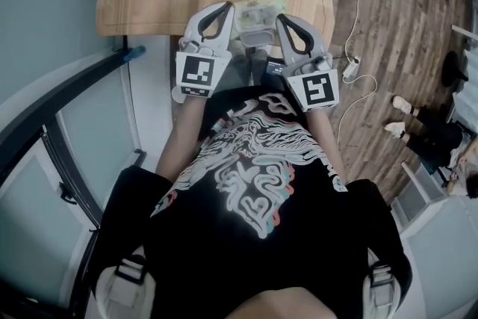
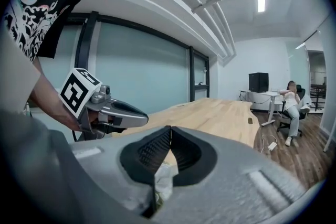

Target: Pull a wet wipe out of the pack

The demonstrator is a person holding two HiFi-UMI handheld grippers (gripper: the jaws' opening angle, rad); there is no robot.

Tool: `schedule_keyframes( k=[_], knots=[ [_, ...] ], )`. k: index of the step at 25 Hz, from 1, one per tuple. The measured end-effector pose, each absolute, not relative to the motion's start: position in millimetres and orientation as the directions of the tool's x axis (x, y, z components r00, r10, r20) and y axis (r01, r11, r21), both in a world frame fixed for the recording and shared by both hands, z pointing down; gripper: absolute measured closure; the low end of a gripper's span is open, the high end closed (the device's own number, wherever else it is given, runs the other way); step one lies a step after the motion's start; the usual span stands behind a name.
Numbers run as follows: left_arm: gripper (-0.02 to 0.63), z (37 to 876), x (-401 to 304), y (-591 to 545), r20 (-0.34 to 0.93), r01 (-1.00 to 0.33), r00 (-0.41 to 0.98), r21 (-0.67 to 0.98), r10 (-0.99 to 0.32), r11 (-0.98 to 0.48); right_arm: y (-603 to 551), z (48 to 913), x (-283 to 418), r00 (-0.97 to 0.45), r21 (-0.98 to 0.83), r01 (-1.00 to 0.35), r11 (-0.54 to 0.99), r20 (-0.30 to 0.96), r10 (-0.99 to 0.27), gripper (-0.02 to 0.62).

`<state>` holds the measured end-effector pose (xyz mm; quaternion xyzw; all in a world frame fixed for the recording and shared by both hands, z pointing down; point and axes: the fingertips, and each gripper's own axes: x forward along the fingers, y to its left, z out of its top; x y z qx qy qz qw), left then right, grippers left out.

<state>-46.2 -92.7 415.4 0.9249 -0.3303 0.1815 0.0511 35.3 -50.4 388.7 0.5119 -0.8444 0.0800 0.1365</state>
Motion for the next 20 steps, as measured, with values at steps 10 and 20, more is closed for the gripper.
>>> schedule_keyframes(
  k=[10,20],
  knots=[
    [0.614,441,-36,-86,0.423,-0.635,0.697,-0.011,-0.579,-0.773,-52,414,35,-0.49,-0.048,-0.861,0.506,0.349,-0.799,0.594],
    [0.614,471,-27,-75,0.483,-0.611,0.696,0.01,-0.531,-0.791,-44,438,31,-0.509,-0.084,-0.85,0.52,0.386,-0.77,0.594]
  ],
)
